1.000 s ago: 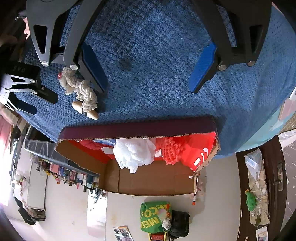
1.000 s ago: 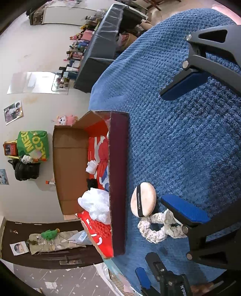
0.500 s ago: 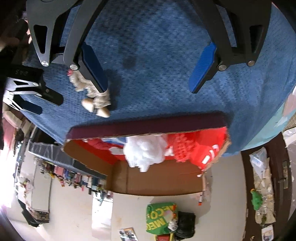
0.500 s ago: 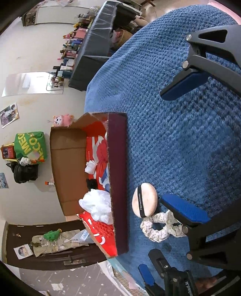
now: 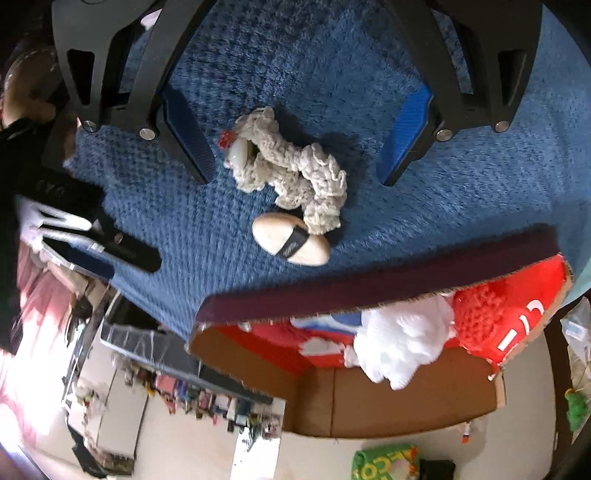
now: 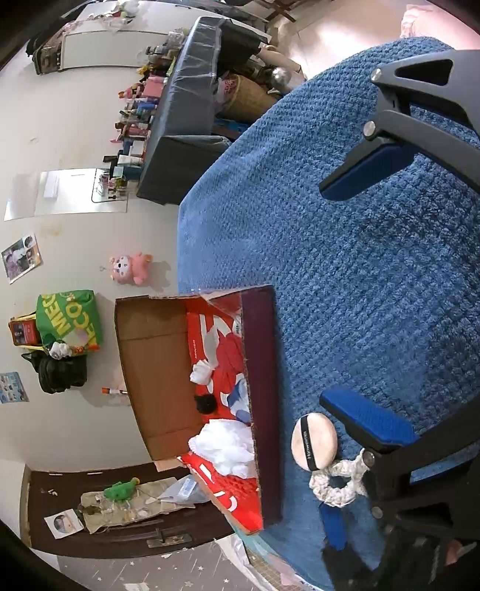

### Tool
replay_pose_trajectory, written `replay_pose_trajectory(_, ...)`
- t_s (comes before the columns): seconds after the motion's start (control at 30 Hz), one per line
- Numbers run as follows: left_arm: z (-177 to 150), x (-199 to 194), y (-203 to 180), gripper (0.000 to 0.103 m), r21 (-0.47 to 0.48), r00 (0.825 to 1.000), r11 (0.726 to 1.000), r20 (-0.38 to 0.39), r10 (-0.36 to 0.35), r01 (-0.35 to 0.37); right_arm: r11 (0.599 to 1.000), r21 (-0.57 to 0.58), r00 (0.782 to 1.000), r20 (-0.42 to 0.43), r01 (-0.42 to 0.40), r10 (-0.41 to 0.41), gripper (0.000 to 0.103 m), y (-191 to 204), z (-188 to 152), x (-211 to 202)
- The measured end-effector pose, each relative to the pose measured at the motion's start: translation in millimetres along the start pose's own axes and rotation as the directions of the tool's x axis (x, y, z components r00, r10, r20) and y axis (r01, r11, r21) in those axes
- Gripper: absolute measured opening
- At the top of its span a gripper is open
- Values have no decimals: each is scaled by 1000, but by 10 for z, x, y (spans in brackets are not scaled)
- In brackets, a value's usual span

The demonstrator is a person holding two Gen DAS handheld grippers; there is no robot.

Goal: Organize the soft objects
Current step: 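Grasp white rope scrunchie with left tool while right tool grasps beige powder puff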

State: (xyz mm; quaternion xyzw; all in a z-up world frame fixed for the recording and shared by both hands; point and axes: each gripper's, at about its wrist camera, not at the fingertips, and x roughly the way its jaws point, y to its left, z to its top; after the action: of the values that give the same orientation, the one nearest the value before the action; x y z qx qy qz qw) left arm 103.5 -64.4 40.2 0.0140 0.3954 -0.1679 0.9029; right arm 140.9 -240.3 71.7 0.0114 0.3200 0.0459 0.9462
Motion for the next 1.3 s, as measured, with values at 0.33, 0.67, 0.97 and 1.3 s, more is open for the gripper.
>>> replay_pose_trajectory(0.33, 48, -141, 489, 91, -4, 989, 989, 24, 145, -145, 998, -47, 999, -11, -50, 50, 103, 223, 93, 82)
replay_pose_trajectory(0.67, 20, -177, 687, 91, -16, 995, 995, 16, 103, -103, 974, -89, 973, -120, -207, 196, 103, 516, 171, 332)
replay_pose_trajectory(0.97, 68, -18, 761, 80, -33, 999, 999, -32, 34, -35, 932, -165, 927, -253, -323, 277, 103, 846, 221, 632)
replay_pose_trajectory(1.3, 121, 34, 638, 31, 3, 1000, 1000, -13, -12, 12, 886, -183, 874, -333, -427, 353, 71, 987, 219, 825)
